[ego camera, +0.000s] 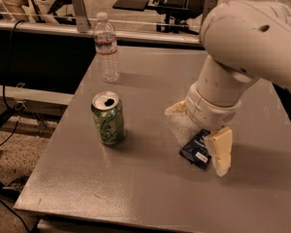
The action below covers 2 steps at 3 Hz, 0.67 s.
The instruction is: Pick rxbar blueberry
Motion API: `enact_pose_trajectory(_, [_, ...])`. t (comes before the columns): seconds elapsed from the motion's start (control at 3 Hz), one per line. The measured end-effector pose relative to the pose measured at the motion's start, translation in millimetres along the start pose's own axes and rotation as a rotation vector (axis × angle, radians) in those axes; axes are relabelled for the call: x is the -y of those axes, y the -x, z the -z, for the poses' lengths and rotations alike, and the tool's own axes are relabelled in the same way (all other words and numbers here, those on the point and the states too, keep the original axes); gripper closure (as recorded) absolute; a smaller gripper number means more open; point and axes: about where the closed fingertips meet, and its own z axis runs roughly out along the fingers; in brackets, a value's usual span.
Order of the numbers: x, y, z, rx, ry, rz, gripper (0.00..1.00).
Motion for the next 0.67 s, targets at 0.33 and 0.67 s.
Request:
enact_pose_trajectory(0.33, [-0.3, -6.8, 1.2, -0.002, 0.039, 0.026, 0.27])
enact_pose_trajectory(0.67, [-1.7, -14.6, 4.3, 0.002, 0.044, 0.022, 0.51])
